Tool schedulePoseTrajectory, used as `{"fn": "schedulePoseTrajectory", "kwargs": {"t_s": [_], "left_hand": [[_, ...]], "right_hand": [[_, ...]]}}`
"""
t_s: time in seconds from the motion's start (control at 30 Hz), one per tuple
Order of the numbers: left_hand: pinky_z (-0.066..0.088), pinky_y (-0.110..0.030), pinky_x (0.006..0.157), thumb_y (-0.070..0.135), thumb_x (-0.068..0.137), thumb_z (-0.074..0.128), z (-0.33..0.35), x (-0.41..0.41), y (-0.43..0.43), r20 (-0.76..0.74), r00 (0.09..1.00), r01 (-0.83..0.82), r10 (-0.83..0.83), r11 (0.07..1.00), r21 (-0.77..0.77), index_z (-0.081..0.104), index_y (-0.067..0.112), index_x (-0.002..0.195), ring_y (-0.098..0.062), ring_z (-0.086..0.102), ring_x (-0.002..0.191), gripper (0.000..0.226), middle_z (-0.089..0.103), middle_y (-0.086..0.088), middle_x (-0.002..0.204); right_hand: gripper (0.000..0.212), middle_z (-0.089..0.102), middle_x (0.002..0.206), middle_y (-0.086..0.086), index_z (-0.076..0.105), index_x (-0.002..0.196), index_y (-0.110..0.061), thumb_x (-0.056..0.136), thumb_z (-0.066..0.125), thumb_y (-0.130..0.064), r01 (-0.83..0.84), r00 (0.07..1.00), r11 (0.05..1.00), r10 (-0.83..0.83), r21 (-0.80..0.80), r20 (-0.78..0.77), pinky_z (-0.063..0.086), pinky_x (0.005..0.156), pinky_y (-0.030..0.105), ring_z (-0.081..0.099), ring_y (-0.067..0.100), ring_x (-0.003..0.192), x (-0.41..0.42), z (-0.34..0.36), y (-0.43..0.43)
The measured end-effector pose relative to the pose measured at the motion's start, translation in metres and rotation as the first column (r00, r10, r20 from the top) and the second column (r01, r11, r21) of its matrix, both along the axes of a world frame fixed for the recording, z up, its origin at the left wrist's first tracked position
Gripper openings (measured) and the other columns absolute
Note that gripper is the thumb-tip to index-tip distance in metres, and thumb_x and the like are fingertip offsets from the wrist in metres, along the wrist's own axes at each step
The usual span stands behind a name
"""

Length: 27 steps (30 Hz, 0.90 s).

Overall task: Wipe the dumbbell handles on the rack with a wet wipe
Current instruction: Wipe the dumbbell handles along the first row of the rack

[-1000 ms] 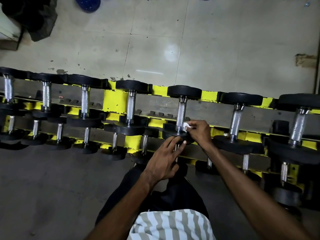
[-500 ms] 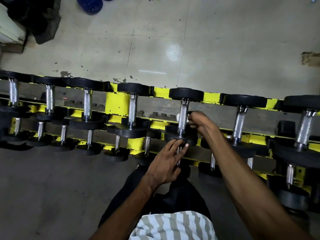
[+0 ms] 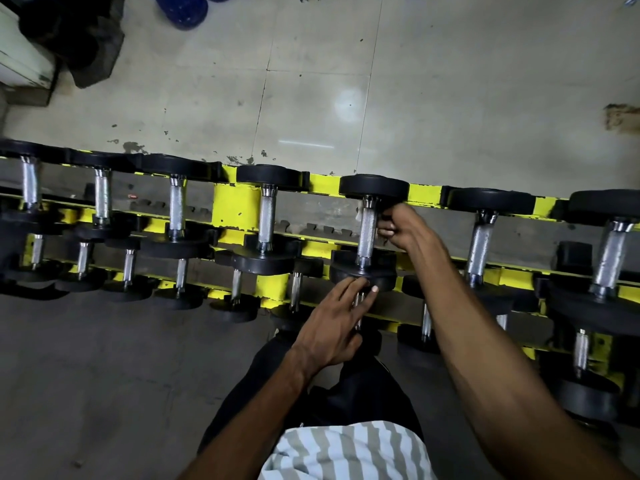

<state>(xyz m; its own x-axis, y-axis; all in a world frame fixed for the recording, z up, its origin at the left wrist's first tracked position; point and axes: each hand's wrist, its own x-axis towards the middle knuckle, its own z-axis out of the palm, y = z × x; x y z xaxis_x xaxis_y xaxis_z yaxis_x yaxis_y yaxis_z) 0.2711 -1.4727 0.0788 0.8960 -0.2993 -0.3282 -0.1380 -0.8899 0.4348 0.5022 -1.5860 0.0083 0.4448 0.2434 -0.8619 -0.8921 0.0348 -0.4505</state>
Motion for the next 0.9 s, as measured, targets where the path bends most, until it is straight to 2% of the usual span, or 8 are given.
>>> {"fn": "schedulePoseTrajectory", "kwargs": {"t_s": [0.1,0.2,0.3,0.4,0.57,0.67,0.77,0.9], "left_hand": [[0.031,-0.036,0.120,0.029,0.076,0.067,0.001,0.001,0.000,0.014,1.000,0.004,-0.004,1.000,0.001,0.031,0.014,0.159,-0.030,0.022,0.149,0.091,0.028,-0.014,0.159],[0.030,-0.034,0.119,0.028,0.076,0.068,0.001,0.001,0.000,0.023,1.000,-0.003,0.003,1.000,-0.004,0.032,0.014,0.158,-0.030,0.023,0.149,0.091,0.029,-0.013,0.159],[0.029,-0.035,0.120,0.028,0.076,0.068,0.000,-0.001,-0.001,0.031,1.000,-0.004,0.005,1.000,-0.011,0.032,0.013,0.158,-0.030,0.023,0.149,0.091,0.028,-0.013,0.159],[0.032,-0.037,0.120,0.027,0.076,0.068,0.000,-0.001,-0.001,0.038,0.999,-0.008,0.009,1.000,-0.010,0.031,0.013,0.159,-0.031,0.022,0.149,0.091,0.027,-0.014,0.158],[0.035,-0.040,0.120,0.026,0.074,0.067,0.000,-0.001,-0.002,0.039,0.999,-0.013,0.014,1.000,-0.028,0.032,0.013,0.158,-0.031,0.022,0.149,0.092,0.027,-0.014,0.158],[0.037,-0.039,0.116,0.026,0.074,0.069,0.002,-0.002,-0.002,0.053,0.999,-0.010,0.012,1.000,-0.024,0.035,0.013,0.157,-0.031,0.021,0.148,0.091,0.030,-0.015,0.158],[0.040,-0.037,0.113,0.025,0.073,0.071,0.004,0.000,0.000,0.069,0.998,0.000,0.003,0.999,-0.034,0.036,0.012,0.156,-0.031,0.023,0.147,0.091,0.032,-0.015,0.157],[0.042,-0.037,0.110,0.025,0.071,0.070,0.002,-0.001,0.002,0.074,0.997,0.003,0.001,0.998,-0.058,0.035,0.011,0.157,-0.031,0.023,0.147,0.094,0.032,-0.015,0.157]], "right_hand": [[0.030,0.039,0.054,-0.005,0.043,0.075,-0.015,0.089,0.028,0.007,0.174,0.985,0.985,-0.174,0.023,0.000,0.017,0.032,0.018,0.023,0.003,0.032,-0.008,0.005,0.005],[0.018,0.044,0.054,-0.002,0.049,0.081,-0.011,0.090,0.052,0.004,0.259,0.964,0.963,-0.254,-0.069,0.082,0.021,0.035,0.018,0.030,0.004,0.034,-0.025,0.006,0.001],[0.017,0.065,0.071,-0.002,0.065,0.087,-0.015,0.080,0.080,-0.013,0.233,0.953,0.943,-0.173,-0.238,0.249,0.036,0.044,0.020,0.045,0.004,0.047,-0.031,0.015,-0.001],[0.025,0.074,0.082,-0.002,0.071,0.081,-0.016,0.066,0.090,-0.019,0.266,0.911,0.881,-0.098,-0.391,0.400,0.049,0.059,0.022,0.060,0.009,0.063,-0.028,0.026,0.009],[0.028,0.070,0.070,-0.010,0.067,0.064,-0.022,0.059,0.093,-0.028,0.333,0.881,0.811,-0.084,-0.482,0.466,0.053,0.064,0.026,0.065,0.010,0.066,-0.038,0.037,0.032],[0.024,0.072,0.073,-0.012,0.069,0.064,-0.024,0.061,0.091,-0.032,0.251,0.875,0.769,0.078,-0.588,0.477,0.055,0.065,0.029,0.068,0.011,0.069,-0.045,0.043,0.046],[0.024,0.073,0.077,-0.012,0.072,0.070,-0.022,0.063,0.090,-0.037,0.231,0.853,0.731,0.164,-0.642,0.495,0.048,0.062,0.023,0.068,0.010,0.071,-0.051,0.050,0.043],[0.022,0.072,0.079,-0.013,0.073,0.072,-0.021,0.063,0.091,-0.030,0.103,0.812,0.705,0.348,-0.702,0.468,0.051,0.065,0.025,0.067,0.010,0.073,-0.067,0.050,0.022]]}}
